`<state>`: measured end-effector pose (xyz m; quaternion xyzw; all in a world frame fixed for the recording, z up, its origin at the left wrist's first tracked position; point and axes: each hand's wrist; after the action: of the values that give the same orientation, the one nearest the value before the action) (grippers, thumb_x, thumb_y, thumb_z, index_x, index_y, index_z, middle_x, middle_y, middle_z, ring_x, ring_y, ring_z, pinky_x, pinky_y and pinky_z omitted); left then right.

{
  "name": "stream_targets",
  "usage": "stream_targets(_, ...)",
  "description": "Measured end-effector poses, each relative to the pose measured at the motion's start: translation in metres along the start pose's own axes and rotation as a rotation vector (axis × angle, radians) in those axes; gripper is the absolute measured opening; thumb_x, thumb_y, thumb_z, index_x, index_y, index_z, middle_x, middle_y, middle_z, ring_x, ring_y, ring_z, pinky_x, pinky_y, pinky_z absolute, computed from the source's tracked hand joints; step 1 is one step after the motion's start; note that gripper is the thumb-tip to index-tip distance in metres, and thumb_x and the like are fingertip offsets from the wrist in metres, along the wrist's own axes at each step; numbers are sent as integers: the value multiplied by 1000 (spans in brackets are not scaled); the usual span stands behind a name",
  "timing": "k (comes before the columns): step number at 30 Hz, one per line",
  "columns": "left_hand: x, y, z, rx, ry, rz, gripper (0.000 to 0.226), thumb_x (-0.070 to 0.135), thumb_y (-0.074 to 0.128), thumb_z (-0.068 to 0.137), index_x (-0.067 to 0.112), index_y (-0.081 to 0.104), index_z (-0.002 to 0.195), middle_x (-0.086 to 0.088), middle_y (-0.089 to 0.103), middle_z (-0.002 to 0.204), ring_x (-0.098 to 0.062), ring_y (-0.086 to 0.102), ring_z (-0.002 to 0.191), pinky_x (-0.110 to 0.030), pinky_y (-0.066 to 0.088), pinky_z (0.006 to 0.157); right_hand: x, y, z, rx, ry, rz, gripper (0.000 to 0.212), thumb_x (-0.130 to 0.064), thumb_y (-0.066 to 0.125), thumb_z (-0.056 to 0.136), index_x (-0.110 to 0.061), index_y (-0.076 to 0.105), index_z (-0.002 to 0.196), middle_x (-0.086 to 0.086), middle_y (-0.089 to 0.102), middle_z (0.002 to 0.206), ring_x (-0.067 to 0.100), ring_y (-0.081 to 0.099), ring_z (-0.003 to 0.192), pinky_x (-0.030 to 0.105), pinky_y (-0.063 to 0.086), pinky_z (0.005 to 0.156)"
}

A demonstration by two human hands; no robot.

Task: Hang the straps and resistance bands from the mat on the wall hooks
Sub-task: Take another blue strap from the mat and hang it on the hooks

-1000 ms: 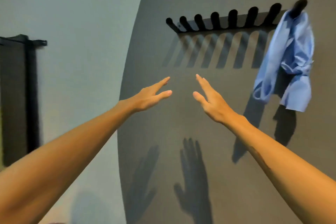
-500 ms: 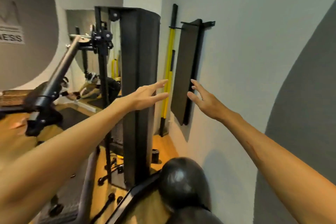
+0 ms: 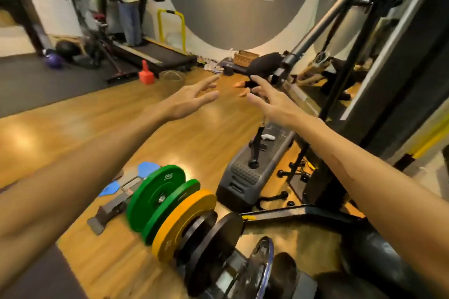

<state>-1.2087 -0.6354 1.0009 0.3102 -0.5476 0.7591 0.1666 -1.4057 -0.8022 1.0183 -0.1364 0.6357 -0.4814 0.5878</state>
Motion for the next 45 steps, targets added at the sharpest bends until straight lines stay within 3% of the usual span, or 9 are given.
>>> stream_targets(3, -55, -22, -80, 102, -173, -9, 57, 44, 43, 99, 30, 23, 152, 0, 42, 149, -4, 39, 132, -6, 31, 97, -38, 78, 28, -188, -100, 10, 70, -64, 45, 92, -37, 18, 151, 3, 43, 148, 18, 40, 136, 35, 33, 108)
stream_targets(7, -114, -47, -175, 191, -365, 1, 68, 58, 41, 90, 32, 23, 151, -1, 42, 149, -10, 41, 134, -31, 31, 113, -91, 182, 56, -361, -235, 32, 68, -58, 47, 94, -33, 20, 152, 4, 44, 146, 19, 42, 134, 30, 34, 103)
stream_targets(12, -180, -72, -280, 312, -565, -37, 66, 57, 43, 94, 33, 22, 151, -2, 38, 151, -11, 39, 135, -32, 34, 107, -164, 311, 81, -596, -412, 73, 66, -45, 50, 97, -25, 22, 153, 8, 43, 146, 15, 42, 130, 24, 30, 96)
stream_targets(17, -216, -84, -360, 406, -724, -36, 75, 72, 38, 84, 40, 22, 150, 3, 39, 151, -14, 37, 137, -41, 34, 112, -226, 403, 89, -812, -561, 93, 77, -61, 48, 92, -26, 19, 154, 1, 33, 156, 16, 35, 139, 39, 33, 112)
stream_targets(19, -224, -89, -392, 468, -798, -56, 75, 72, 39, 85, 40, 21, 151, 3, 39, 152, -14, 36, 138, -43, 32, 113, -253, 432, 88, -862, -621, 79, 69, -51, 49, 96, -26, 20, 154, -1, 36, 154, 17, 37, 139, 33, 33, 110)
stream_targets(23, -225, -94, -452, 582, -925, -37, 82, 79, 36, 78, 41, 22, 149, 4, 39, 152, -14, 36, 139, -40, 31, 113, -302, 476, 80, -973, -773, 38, 63, -42, 48, 99, -23, 21, 153, -8, 41, 144, 7, 43, 126, 6, 30, 91)
stream_targets(28, -210, -85, -526, 751, -1141, -51, 72, 73, 38, 84, 46, 20, 148, 8, 39, 152, -19, 43, 133, -45, 31, 113, -352, 545, 62, -1145, -957, 23, 83, -71, 43, 88, -27, 20, 154, 2, 36, 155, 16, 39, 138, 38, 34, 112)
stream_targets(34, -194, -65, -582, 895, -1326, 15, 76, 72, 35, 86, 38, 18, 152, 8, 39, 152, -14, 36, 139, -37, 29, 114, -396, 600, 30, -1293, -1104, 105, 67, -50, 48, 96, -25, 22, 153, 5, 39, 151, 18, 38, 139, 25, 30, 103)
stream_targets(45, -218, -99, -583, 1009, -1432, 10, 70, 68, 38, 90, 40, 16, 151, 6, 36, 153, -15, 30, 142, -37, 24, 116, -452, 647, 61, -1455, -1180, 134, 72, -58, 46, 94, -29, 19, 154, 6, 41, 148, 18, 38, 137, 33, 33, 106)
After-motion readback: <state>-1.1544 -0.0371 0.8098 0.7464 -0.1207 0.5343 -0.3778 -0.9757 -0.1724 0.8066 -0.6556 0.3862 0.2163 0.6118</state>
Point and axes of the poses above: each hand's wrist, its own z-axis towards the middle knuckle, its own y-axis out of the palm, x = y × z
